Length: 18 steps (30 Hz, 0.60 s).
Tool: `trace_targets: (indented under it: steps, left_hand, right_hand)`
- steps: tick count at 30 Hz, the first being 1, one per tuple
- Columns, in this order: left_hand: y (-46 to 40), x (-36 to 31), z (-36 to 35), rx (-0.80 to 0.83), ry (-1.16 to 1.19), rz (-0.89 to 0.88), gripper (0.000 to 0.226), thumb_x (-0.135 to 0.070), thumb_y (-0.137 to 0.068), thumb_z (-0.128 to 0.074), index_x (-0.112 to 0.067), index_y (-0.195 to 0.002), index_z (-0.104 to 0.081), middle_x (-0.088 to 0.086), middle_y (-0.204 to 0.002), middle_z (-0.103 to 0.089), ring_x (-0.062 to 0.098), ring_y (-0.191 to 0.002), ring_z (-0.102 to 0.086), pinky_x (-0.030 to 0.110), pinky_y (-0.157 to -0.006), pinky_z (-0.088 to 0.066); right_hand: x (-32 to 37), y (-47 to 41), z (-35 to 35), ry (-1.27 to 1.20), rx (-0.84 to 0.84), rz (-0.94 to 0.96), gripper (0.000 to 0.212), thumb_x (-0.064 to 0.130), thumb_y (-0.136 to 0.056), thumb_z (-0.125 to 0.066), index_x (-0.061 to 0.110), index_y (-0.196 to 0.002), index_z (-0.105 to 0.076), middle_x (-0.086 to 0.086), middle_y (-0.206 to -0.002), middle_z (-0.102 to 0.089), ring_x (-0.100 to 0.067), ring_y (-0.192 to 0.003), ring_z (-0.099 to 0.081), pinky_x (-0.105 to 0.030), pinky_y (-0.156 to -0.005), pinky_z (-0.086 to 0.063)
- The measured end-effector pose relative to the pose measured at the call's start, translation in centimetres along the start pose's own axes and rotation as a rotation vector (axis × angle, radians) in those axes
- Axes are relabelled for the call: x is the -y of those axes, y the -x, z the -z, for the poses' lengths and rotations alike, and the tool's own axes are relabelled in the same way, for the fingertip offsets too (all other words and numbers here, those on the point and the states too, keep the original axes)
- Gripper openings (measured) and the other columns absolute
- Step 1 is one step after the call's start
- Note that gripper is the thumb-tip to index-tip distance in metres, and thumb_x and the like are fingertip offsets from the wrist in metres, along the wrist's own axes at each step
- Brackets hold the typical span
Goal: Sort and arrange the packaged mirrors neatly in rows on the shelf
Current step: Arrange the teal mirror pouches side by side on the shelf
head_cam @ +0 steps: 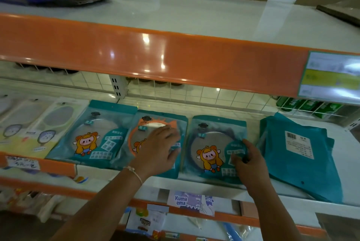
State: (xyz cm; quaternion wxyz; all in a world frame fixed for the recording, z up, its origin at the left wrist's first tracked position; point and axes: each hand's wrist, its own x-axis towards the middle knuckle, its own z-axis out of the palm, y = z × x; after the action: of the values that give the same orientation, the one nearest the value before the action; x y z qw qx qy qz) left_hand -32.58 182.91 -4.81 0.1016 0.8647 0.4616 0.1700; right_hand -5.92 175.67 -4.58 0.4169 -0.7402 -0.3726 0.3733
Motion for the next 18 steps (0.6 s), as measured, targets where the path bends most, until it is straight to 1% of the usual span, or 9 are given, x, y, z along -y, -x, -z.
trace_targets:
  steps: [1,3,5,6,7,9,11,14,18]
  left_hand:
    - [0.5,0.4,-0.3,0.037,-0.054,-0.04,0.05,-0.045,-0.093,-0.042,-0.018,-0.132,-0.057,0.002,-0.146,-0.047,0.022,-0.14,-0.034,0.037,-0.119,-0.018]
    - [1.1,0.7,-0.7,0.08,-0.128,-0.081,0.059,-0.054,-0.091,-0.035,-0.022,-0.138,-0.052,0.001,-0.156,-0.031,0.022,-0.148,-0.018,0.039,-0.121,-0.005]
    - [1.6,0.8,-1.2,0.099,-0.164,-0.075,0.063,-0.057,-0.091,-0.032,-0.022,-0.141,-0.048,0.003,-0.158,-0.026,0.023,-0.149,-0.013,0.041,-0.119,0.0]
    - [1.7,0.8,-1.5,0.109,-0.174,-0.062,0.064,-0.057,-0.091,-0.031,-0.022,-0.143,-0.044,0.004,-0.159,-0.025,0.024,-0.149,-0.012,0.042,-0.119,0.001]
    - [1.8,0.9,-1.7,0.116,-0.174,-0.047,0.064,-0.056,-0.092,-0.03,-0.022,-0.145,-0.041,0.004,-0.159,-0.024,0.024,-0.149,-0.011,0.043,-0.119,0.0]
    - [2.0,0.8,-2.1,0.124,-0.172,-0.02,0.065,-0.056,-0.094,-0.028,-0.023,-0.148,-0.036,0.005,-0.16,-0.022,0.025,-0.15,-0.008,0.045,-0.12,-0.003]
    - [1.9,0.7,-2.4,0.119,-0.182,0.0,0.065,-0.056,-0.094,-0.024,-0.022,-0.149,-0.035,0.006,-0.16,-0.022,0.025,-0.15,-0.009,0.047,-0.121,-0.005]
    - [1.8,0.4,-2.5,0.121,-0.197,0.026,0.067,-0.057,-0.094,-0.018,-0.022,-0.15,-0.033,0.006,-0.16,-0.022,0.026,-0.149,-0.01,0.047,-0.121,-0.006]
    - [1.5,0.1,-2.7,0.137,-0.216,0.058,0.069,-0.057,-0.094,-0.012,-0.023,-0.152,-0.027,0.006,-0.161,-0.019,0.026,-0.149,-0.009,0.047,-0.122,-0.004]
  right_hand:
    - [-0.2,-0.1,-0.2,0.051,0.011,0.014,0.061,0.005,-0.094,-0.058,0.027,-0.147,-0.036,-0.008,-0.128,-0.057,-0.019,-0.096,-0.063,-0.028,-0.066,-0.055]
    - [-0.3,-0.1,-0.6,0.187,0.027,0.042,0.06,0.007,-0.095,-0.057,0.024,-0.148,-0.034,-0.003,-0.121,-0.057,-0.015,-0.091,-0.06,-0.024,-0.063,-0.052]
    - [-0.4,0.1,-1.1,0.399,-0.004,0.104,0.055,0.011,-0.095,-0.055,0.02,-0.146,-0.037,-0.006,-0.121,-0.057,-0.02,-0.096,-0.059,-0.031,-0.07,-0.055]
    - [-0.7,0.1,-1.3,0.519,-0.027,0.14,0.051,0.014,-0.095,-0.054,0.019,-0.144,-0.04,-0.01,-0.125,-0.056,-0.024,-0.103,-0.057,-0.037,-0.08,-0.057]
    - [-0.8,0.2,-1.5,0.633,-0.048,0.158,0.048,0.017,-0.094,-0.054,0.019,-0.141,-0.043,-0.012,-0.131,-0.053,-0.028,-0.112,-0.053,-0.043,-0.091,-0.053]
    - [-1.0,0.5,-1.9,0.809,-0.089,0.148,0.047,0.026,-0.094,-0.053,0.022,-0.141,-0.045,-0.011,-0.144,-0.042,-0.034,-0.129,-0.038,-0.048,-0.107,-0.04]
    - [-0.8,1.1,-2.3,0.856,-0.084,0.123,0.049,0.036,-0.095,-0.051,0.027,-0.143,-0.043,-0.009,-0.152,-0.032,-0.036,-0.138,-0.027,-0.051,-0.112,-0.032]
    - [-0.8,1.8,-3.1,0.878,-0.034,0.138,0.058,0.054,-0.094,-0.048,0.031,-0.146,-0.037,-0.008,-0.158,-0.022,-0.036,-0.144,-0.016,-0.053,-0.116,-0.022]
    - [-0.8,2.2,-3.6,0.914,-0.004,0.159,0.065,0.059,-0.093,-0.045,0.03,-0.15,-0.032,-0.008,-0.16,-0.019,-0.033,-0.146,-0.014,-0.05,-0.116,-0.02]
